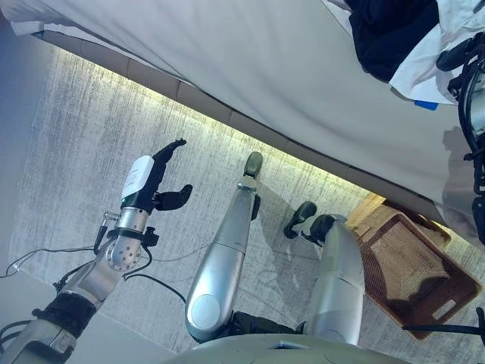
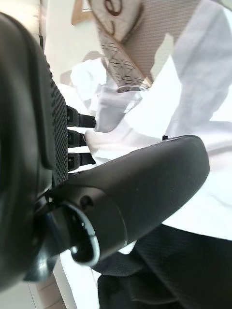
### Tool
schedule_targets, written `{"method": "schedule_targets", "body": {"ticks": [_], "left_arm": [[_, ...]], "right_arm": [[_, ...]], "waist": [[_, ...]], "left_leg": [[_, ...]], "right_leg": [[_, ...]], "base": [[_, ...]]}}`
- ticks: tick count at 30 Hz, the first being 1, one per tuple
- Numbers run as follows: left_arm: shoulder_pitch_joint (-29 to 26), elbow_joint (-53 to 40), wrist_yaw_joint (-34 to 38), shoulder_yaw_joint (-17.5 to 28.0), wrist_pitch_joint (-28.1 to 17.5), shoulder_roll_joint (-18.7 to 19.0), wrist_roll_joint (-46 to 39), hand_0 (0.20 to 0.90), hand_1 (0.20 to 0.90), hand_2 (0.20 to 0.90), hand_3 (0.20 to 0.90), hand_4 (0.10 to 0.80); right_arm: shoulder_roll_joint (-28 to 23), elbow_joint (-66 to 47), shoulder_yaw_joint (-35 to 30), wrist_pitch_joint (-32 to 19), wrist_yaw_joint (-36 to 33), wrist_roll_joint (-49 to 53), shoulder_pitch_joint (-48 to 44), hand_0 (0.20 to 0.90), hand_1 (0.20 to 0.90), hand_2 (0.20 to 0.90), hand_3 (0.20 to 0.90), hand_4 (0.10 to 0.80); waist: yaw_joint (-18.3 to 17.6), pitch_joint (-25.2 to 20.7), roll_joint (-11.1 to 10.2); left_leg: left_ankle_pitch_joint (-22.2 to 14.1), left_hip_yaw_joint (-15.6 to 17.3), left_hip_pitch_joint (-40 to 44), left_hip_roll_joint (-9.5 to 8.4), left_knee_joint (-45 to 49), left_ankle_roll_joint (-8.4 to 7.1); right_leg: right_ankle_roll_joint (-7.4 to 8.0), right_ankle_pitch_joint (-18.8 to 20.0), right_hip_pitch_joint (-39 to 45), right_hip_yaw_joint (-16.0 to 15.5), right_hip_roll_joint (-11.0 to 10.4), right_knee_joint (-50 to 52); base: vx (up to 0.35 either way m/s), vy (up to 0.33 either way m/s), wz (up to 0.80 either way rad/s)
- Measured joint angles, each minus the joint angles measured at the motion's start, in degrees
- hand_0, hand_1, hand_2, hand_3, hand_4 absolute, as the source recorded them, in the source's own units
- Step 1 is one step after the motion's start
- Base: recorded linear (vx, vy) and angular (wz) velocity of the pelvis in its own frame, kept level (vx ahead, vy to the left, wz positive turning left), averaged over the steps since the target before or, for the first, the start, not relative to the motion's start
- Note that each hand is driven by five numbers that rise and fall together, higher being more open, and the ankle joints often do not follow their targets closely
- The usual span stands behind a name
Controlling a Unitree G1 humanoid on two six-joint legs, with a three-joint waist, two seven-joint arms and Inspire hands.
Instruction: Pick up the clothes from the bed and place them into the basket
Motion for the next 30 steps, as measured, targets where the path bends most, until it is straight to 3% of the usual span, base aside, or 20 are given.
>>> {"method": "schedule_targets", "body": {"ticks": [1, 3, 7, 11, 12, 18, 20, 24, 30], "left_arm": [[0.0, 0.0, 0.0, 0.2, -0.1, 0.0, 0.0, 0.9, 0.9, 0.9, 0.9, 0.8], [0.0, 0.0, 0.0, 0.2, -0.3, 0.1, 0.0, 0.9, 0.9, 0.9, 0.9, 0.8], [0.4, 0.0, 0.0, 0.2, -1.4, 0.2, 0.2, 0.9, 0.9, 0.9, 0.9, 0.8], [0.3, 0.0, 0.0, 0.3, -1.7, 0.3, 0.2, 0.9, 0.9, 0.9, 0.9, 0.8], [0.4, 0.0, -0.1, 0.3, -2.1, 0.3, 0.2, 0.9, 0.9, 0.9, 0.9, 0.8], [0.1, 0.0, -0.7, 0.6, -2.5, 0.4, 0.2, 0.9, 0.9, 0.9, 0.9, 0.8], [0.2, 0.1, -0.7, 0.5, -2.5, 0.4, 0.4, 0.9, 0.9, 0.9, 0.9, 0.8], [1.6, 0.2, -0.7, 0.6, -2.6, 0.3, 1.2, 0.9, 0.9, 0.9, 0.9, 0.8], [0.9, 0.8, -2.1, 0.7, -1.6, -0.1, 1.2, 0.9, 0.9, 0.9, 0.9, 0.8]], "right_arm": [[0.0, 0.1, 0.1, 0.0, 0.0, 0.0, -0.1, 0.9, 0.9, 0.9, 0.9, 0.8], [0.0, 0.3, 0.2, 0.0, 0.0, 0.0, -0.7, 0.3, 0.3, 0.3, 0.2, 0.1], [-0.1, 1.5, 0.2, 0.0, -0.2, 0.3, -1.9, 0.3, 0.3, 0.3, 0.2, 0.1], [-0.3, 2.4, 0.2, 0.0, -0.1, 0.7, -2.4, 0.3, 0.3, 0.3, 0.2, 0.1], [-0.3, 2.8, 0.1, -0.2, 0.1, 1.0, -2.4, 0.3, 0.3, 0.3, 0.2, 0.1], [-0.3, 3.8, -0.2, -1.0, 1.7, 1.1, -0.9, 0.3, 0.3, 0.3, 0.2, 0.1], [-0.4, 3.8, -0.3, -1.2, 2.7, 1.1, 0.8, 0.3, 0.3, 0.3, 0.2, 0.1], [-0.2, 4.6, -0.3, -2.8, 3.9, 1.0, 3.5, 0.3, 0.3, 0.3, 0.2, 0.1], [-0.8, 5.3, -1.9, -3.4, 5.9, -0.4, 4.2, 0.3, 0.3, 0.3, 0.2, 0.1]], "waist": [[0.0, 0.0, 0.0], [0.1, 0.0, 0.0], [0.2, 0.0, 0.0], [0.1, 0.0, 0.0], [0.2, 0.0, 0.0], [-0.2, 0.0, 0.0], [0.0, 0.1, -0.1], [-0.1, 0.0, -0.1], [-0.9, 0.0, -0.2]], "left_leg": [[-0.3, -0.3, -1.0, -0.15, 1.0, -0.38], [-0.7, -0.7, -2.6, -0.31, 2.1, -0.72], [-1.9, -1.4, -6.0, -0.44, 6.4, 0.2], [-2.9, -1.4, -7.3, -0.57, 9.6, -0.44], [-4.0, -1.4, -7.6, -0.61, 11.5, 0.59], [-5.3, -0.8, -5.9, -0.68, 13.1, -0.35], [-5.8, -0.4, -2.9, -0.57, 12.0, -0.25], [-6.8, 1.6, 4.4, -0.41, 10.3, 1.58], [-9.0, 5.3, 16.8, 0.07, 6.3, 3.58]], "right_leg": [[-0.32, -0.6, -0.8, -0.2, -0.3, 1.1], [-0.99, -1.2, -2.4, -0.6, -0.6, 2.4], [-1.51, -2.4, -4.7, -1.2, -1.0, 5.4], [-1.57, -3.2, -5.8, -0.6, -1.1, 7.9], [-1.55, -3.4, -5.7, -0.4, -1.2, 8.4], [-1.42, -3.7, -3.5, 0.5, -1.0, 8.8], [-1.42, -3.7, -0.7, 0.9, -1.0, 7.3], [-0.87, -3.4, 6.6, 2.3, -0.9, 3.3], [1.77, -2.0, 18.8, 4.9, 0.1, -4.3]], "base": [[-0.031, -0.018, 0.12], [-0.045, -0.018, 0.11], [-0.047, -0.005, 0.03], [-0.02, 0.028, -0.04], [-0.005, 0.069, -0.17], [0.007, 0.095, -0.06], [-0.013, 0.151, -0.06], [-0.001, 0.172, -0.15], [0.075, 0.176, -0.23]]}}
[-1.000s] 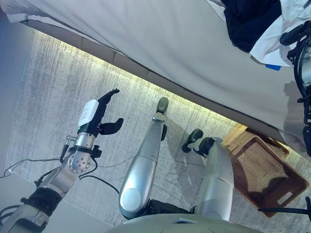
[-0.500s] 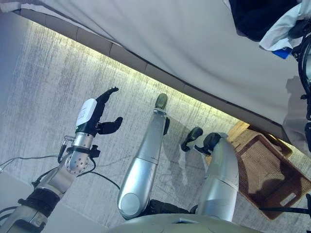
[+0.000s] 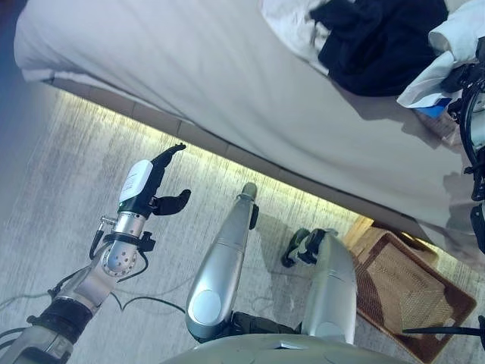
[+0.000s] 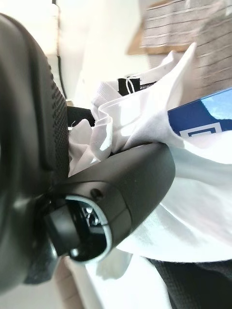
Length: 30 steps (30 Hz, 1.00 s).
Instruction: Pick up the clothes from the bed and place them into the basket
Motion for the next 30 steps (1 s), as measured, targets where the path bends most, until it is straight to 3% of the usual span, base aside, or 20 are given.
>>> {"method": "schedule_targets", "body": {"ticks": [4, 6, 12, 18, 26, 30], "left_arm": [[-1.3, 0.1, -1.0, 1.0, 1.0, -0.2, 0.0, 0.9, 0.9, 0.9, 0.9, 0.8], [-1.9, 0.2, -1.5, 1.5, 2.1, -0.2, -0.1, 0.9, 0.9, 0.9, 0.9, 0.8], [-2.4, 1.2, -3.1, 1.7, 3.4, -0.5, -0.1, 0.9, 0.9, 0.9, 0.9, 0.8], [-2.4, 1.5, -5.2, 1.7, 4.3, -0.5, 0.0, 0.9, 0.9, 0.9, 0.9, 0.8], [-2.8, 1.8, -6.2, 1.8, 4.3, -0.6, 0.0, 0.9, 0.9, 0.9, 0.9, 0.8], [-3.0, 1.9, -6.4, 2.0, 4.3, -0.8, 0.0, 0.9, 0.9, 0.9, 0.9, 0.8]], "right_arm": [[-2.4, -0.1, -0.6, -0.5, 0.9, -0.2, 0.0, 0.3, 0.3, 0.3, 0.2, 0.1], [-4.7, -0.2, -1.5, -0.9, 1.8, -0.2, -0.1, 0.3, 0.3, 0.3, 0.2, 0.1], [-6.6, 0.3, -5.2, -1.5, 4.8, 0.4, 0.1, 0.3, 0.3, 0.3, 0.2, 0.1], [-6.8, 0.5, -9.1, -2.3, 7.5, 1.6, 2.4, 0.3, 0.3, 0.3, 0.2, 0.1], [-6.9, 0.5, -12.5, -2.3, 8.2, 3.0, 6.8, 0.3, 0.3, 0.3, 0.2, 0.1], [-6.9, 0.4, -17.9, -2.4, 8.6, 4.9, 10.8, 0.3, 0.3, 0.3, 0.2, 0.1]], "waist": [[-0.2, -0.1, -0.2], [-0.2, -0.3, -0.7], [-0.4, -0.4, -1.5], [-0.4, -1.3, -4.1], [-1.5, -1.9, -5.1], [-2.6, -3.3, -5.6]], "left_leg": [[-1.3, 1.5, 5.9, 0.37, -2.3, 0.84], [-0.5, 2.0, 8.8, 0.4, -5.1, 0.72], [-0.4, 2.8, 17.5, 0.37, -11.6, 0.8], [-0.2, 2.7, 24.0, 0.83, -15.4, 0.72], [-0.2, 3.0, 28.7, 1.69, -18.3, 0.73], [0.9, 3.2, 30.3, 1.61, -22.1, 0.28]], "right_leg": [[0.93, 0.5, 6.2, 0.5, -0.1, -4.5], [2.95, 2.3, 9.1, 0.7, -0.1, -7.5], [5.63, 3.9, 17.8, 0.3, 0.4, -15.2], [6.46, 4.6, 24.2, -0.3, 1.3, -20.1], [7.08, 5.7, 29.4, -0.2, 2.6, -24.8], [7.74, 7.3, 30.2, 0.2, 2.6, -27.9]], "base": [[0.059, 0.079, -0.13], [0.039, 0.065, -0.07], [0.098, 0.012, -0.07], [0.078, -0.006, -0.05], [0.004, 0.017, -0.05], [-0.044, 0.086, -0.04]]}}
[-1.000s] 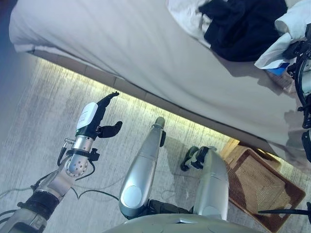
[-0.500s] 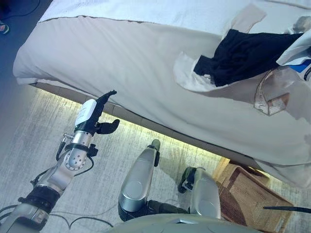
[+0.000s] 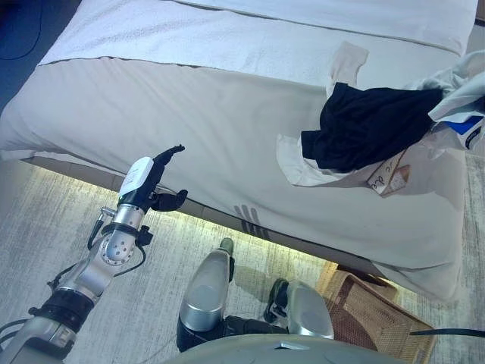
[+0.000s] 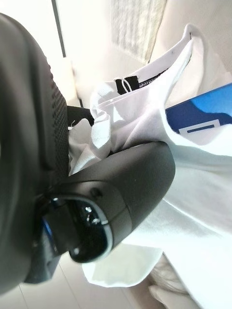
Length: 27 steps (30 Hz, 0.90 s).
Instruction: Pick up the clothes from the bed and place them into the basket
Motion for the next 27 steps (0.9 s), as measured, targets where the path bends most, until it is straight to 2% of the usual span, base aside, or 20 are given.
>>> {"method": "schedule_targets", "body": {"ticks": [4, 7, 10, 11, 12, 14, 17, 20, 21, 22, 27], "left_arm": [[-0.4, 1.2, -0.3, 0.0, 0.2, -0.3, 0.0, 0.9, 0.9, 0.9, 0.9, 0.8], [-1.7, 4.9, -2.2, -0.1, 1.8, -0.1, 0.1, 0.9, 0.9, 0.9, 0.9, 0.8], [-2.2, 5.4, -2.8, -0.2, 2.5, 0.7, 0.0, 0.9, 0.9, 0.9, 0.9, 0.8], [-2.2, 6.1, -3.1, 0.0, 2.5, 0.9, -0.2, 0.9, 0.9, 0.9, 0.9, 0.8], [-2.3, 6.3, -3.7, 0.5, 2.5, 1.0, -0.6, 0.9, 0.9, 0.9, 0.9, 0.8], [-2.3, 6.5, -6.7, 2.6, 2.7, 0.6, -4.2, 0.9, 0.9, 0.9, 0.9, 0.8], [-2.4, 7.5, -11.0, 6.2, 2.8, -1.0, -8.6, 0.9, 0.9, 0.9, 0.9, 0.8], [-2.7, 11.4, -13.1, 6.5, 2.7, -2.8, -10.3, 0.9, 0.9, 0.9, 0.9, 0.8], [-2.2, 12.8, -13.2, 6.5, 2.5, -3.6, -10.3, 0.9, 0.9, 0.9, 0.9, 0.8], [-1.5, 13.9, -13.1, 6.5, 2.7, -4.5, -10.3, 0.9, 0.9, 0.9, 0.9, 0.8], [0.0, 13.9, -12.4, 6.6, 2.7, -5.8, -10.3, 0.9, 0.9, 0.9, 0.9, 0.8]], "right_arm": [[0.0, -0.9, -0.4, -1.3, 1.7, 1.2, 3.1, 0.3, 0.3, 0.3, 0.2, 0.1], [1.0, -5.4, -0.7, -2.9, 2.5, 1.2, 7.8, 0.3, 0.3, 0.3, 0.2, 0.1], [2.3, -7.0, -0.7, -3.2, 2.5, 1.1, 8.1, 0.3, 0.3, 0.3, 0.2, 0.1], [3.7, -7.2, -0.1, -3.3, 2.6, 1.1, 8.0, 0.3, 0.3, 0.3, 0.2, 0.1], [4.5, -7.8, 0.4, -3.3, 3.3, 1.1, 8.0, 0.3, 0.3, 0.3, 0.2, 0.1], [5.1, -9.4, 0.5, -3.3, 4.7, 1.1, 8.0, 0.3, 0.3, 0.3, 0.2, 0.1], [5.2, -10.2, 0.5, -3.8, 6.1, 1.0, 8.0, 0.3, 0.3, 0.3, 0.2, 0.1], [5.3, -9.6, 3.1, -4.5, 7.2, 1.0, 7.8, 0.3, 0.3, 0.3, 0.2, 0.1], [5.8, -9.2, 4.4, -4.8, 7.1, 0.9, 7.6, 0.3, 0.3, 0.3, 0.2, 0.1], [6.3, -9.2, 5.0, -4.9, 7.1, 0.9, 7.6, 0.3, 0.3, 0.3, 0.2, 0.1], [7.3, -9.2, 4.9, -5.0, 7.0, 0.4, 7.6, 0.3, 0.3, 0.3, 0.2, 0.1]], "waist": [[-1.3, -1.9, -0.4], [-3.2, -6.0, -0.8], [-4.8, -6.2, -0.7], [-4.3, -6.4, -0.5], [-3.4, -6.5, -0.5], [-2.8, -6.5, -0.5], [-3.3, -6.6, -0.4], [-2.9, -6.6, -0.3], [-2.3, -6.8, -0.4], [-1.7, -7.2, -0.3], [-1.6, -7.7, 0.3]], "left_leg": [[1.5, 1.0, 2.2, -0.2, -4.7, -0.08], [3.6, 2.5, 2.4, 0.03, -9.5, 0.3], [5.2, 4.6, 4.4, 0.28, -13.4, 1.18], [5.3, 6.7, 5.1, 1.3, -14.1, 1.09], [5.3, 8.6, 5.2, 2.09, -14.1, 1.08], [5.3, 10.7, 5.1, 2.95, -14.1, 1.08], [5.3, 11.0, 5.2, 2.69, -14.1, 1.06], [5.4, 9.3, 5.3, 2.65, -12.6, 0.9], [5.3, 6.2, 5.4, 1.87, -12.1, 0.88], [5.5, 4.1, 6.0, 1.89, -12.6, 0.62], [6.1, 2.8, 7.7, 2.06, -17.1, -0.79]], "right_leg": [[0.59, 1.4, 1.4, 0.2, 0.3, -3.7], [3.05, 4.6, 0.8, 1.6, 0.6, -9.0], [5.11, 7.8, 0.4, 1.2, 0.5, -10.6], [4.5, 9.7, -0.1, -0.5, 0.4, -11.6], [2.95, 11.5, -0.1, -2.4, 1.1, -13.4], [1.33, 13.3, 0.0, -4.8, 1.8, -16.4], [1.34, 14.2, 2.0, -5.1, 2.3, -21.1], [1.26, 14.2, 2.6, -4.7, 2.4, -21.3], [1.0, 14.4, 3.2, -4.1, 2.2, -22.5], [0.9, 14.7, 3.5, -3.5, 2.7, -23.2], [0.93, 15.0, 3.5, -4.3, 3.0, -23.4]], "base": [[-0.01, 0.049, -0.1], [-0.093, -0.02, -0.27], [-0.222, -0.006, -0.43], [-0.234, -0.059, -0.91], [-0.25, -0.082, -0.98], [-0.12, -0.111, -0.76], [-0.047, -0.079, -0.21], [0.052, 0.053, -0.05], [0.028, 0.059, -0.19], [0.022, 0.087, -0.23], [0.042, 0.069, 0.04]]}}
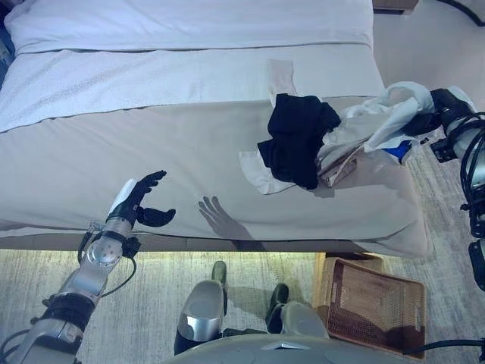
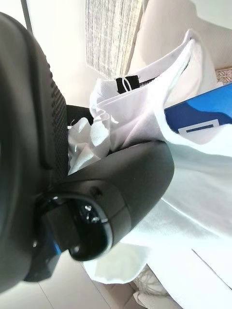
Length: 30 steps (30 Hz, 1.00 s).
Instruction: Pick up the clothes from the bed and place them into the basket
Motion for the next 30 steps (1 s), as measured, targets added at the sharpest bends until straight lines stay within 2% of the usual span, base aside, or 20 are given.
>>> {"method": "schedule_targets", "body": {"ticks": [5, 9, 10, 11, 12, 13, 26, 30], "left_arm": [[-0.1, -0.8, 1.0, 0.3, 1.1, -0.5, 0.0, 0.9, 0.9, 0.9, 0.9, 0.8], [-0.2, -0.8, 1.0, 0.4, 2.2, -0.7, 0.0, 0.9, 0.9, 0.9, 0.9, 0.8], [-0.3, -0.8, 1.0, 0.4, 2.2, -0.9, 0.0, 0.9, 0.9, 0.9, 0.9, 0.8], [-0.4, -0.8, 1.0, 0.4, 2.2, -1.1, 0.0, 0.9, 0.9, 0.9, 0.9, 0.8], [-0.5, -0.8, 1.0, 0.4, 2.2, -1.3, 0.0, 0.9, 0.9, 0.9, 0.9, 0.8], [-0.5, -0.8, 1.0, 0.3, 2.2, -1.5, 0.0, 0.9, 0.9, 0.9, 0.9, 0.8], [0.3, -0.8, 0.7, 0.2, 2.3, -2.7, 0.0, 0.9, 0.9, 0.9, 0.9, 0.8], [0.3, -0.8, 0.7, 0.2, 2.3, -2.8, 0.1, 0.9, 0.9, 0.9, 0.9, 0.8]], "right_arm": [[1.0, -0.3, -0.7, 0.0, 0.0, -0.6, 0.1, 0.3, 0.3, 0.3, 0.2, 0.1], [3.0, -0.3, -0.8, 0.0, 0.1, -1.0, 0.1, 0.3, 0.3, 0.3, 0.2, 0.1], [3.2, -0.3, -0.8, 0.0, 0.1, -1.0, 0.1, 0.352, 0.352, 0.352, 0.26, 0.16], [3.3, -0.3, -0.8, 0.0, 0.1, -1.0, 0.1, 0.493, 0.493, 0.493, 0.425, 0.325], [3.4, -0.3, -0.8, 0.0, 0.1, -1.1, 0.1, 0.712, 0.712, 0.712, 0.68, 0.58], [3.5, -0.3, -0.8, 0.0, 0.1, -1.1, 0.1, 0.9, 0.9, 0.9, 0.9, 0.8], [5.6, -0.1, -0.8, 0.9, 0.8, -3.0, 0.1, 0.9, 0.9, 0.9, 0.9, 0.8], [5.8, 0.3, -0.8, 1.7, 2.8, -7.3, 0.7, 0.9, 0.9, 0.9, 0.9, 0.8]], "waist": [[0.6, -0.4, 0.0], [0.8, -0.8, 0.0], [1.1, -0.9, 0.0], [1.3, -0.9, 0.0], [1.4, -0.9, 0.0], [1.6, -0.9, 0.0], [1.9, -1.4, -0.1], [1.8, -1.5, -0.1]], "left_leg": [[0.6, 0.4, 0.6, -0.23, -2.2, -0.84], [0.6, 0.3, 0.7, -0.31, -2.3, -0.84], [0.6, 0.3, 0.7, -0.3, -2.3, -0.84], [0.6, 0.2, 0.7, -0.27, -2.3, -0.84], [0.6, 0.1, 0.7, -0.2, -2.3, -0.84], [0.6, 0.0, 0.7, -0.14, -2.3, -0.84], [0.7, -0.5, 2.6, -0.19, -4.1, -0.94], [0.7, -0.5, 2.6, -0.14, -4.1, -0.94]], "right_leg": [[0.23, 1.8, 0.6, -0.3, 0.0, -2.5], [0.35, 3.4, 2.5, -0.6, 0.3, -5.8], [0.3, 3.5, 2.6, -0.7, 0.4, -6.2], [0.22, 3.5, 2.9, -0.7, 0.4, -6.6], [0.2, 3.8, 3.3, -0.8, 0.6, -7.1], [0.17, 3.9, 3.5, -0.9, 0.8, -7.5], [0.1, 4.5, 6.1, -1.9, 1.3, -10.3], [0.2, 4.6, 6.3, -1.9, 1.4, -10.7]], "base": [[0.05, -0.003, 0.0], [0.0, 0.0, 0.0], [0.0, 0.0, 0.0], [0.019, 0.013, 0.05], [0.023, 0.014, 0.05], [0.024, 0.018, 0.03], [-0.002, 0.002, 0.01], [0.0, 0.0, 0.0]]}}
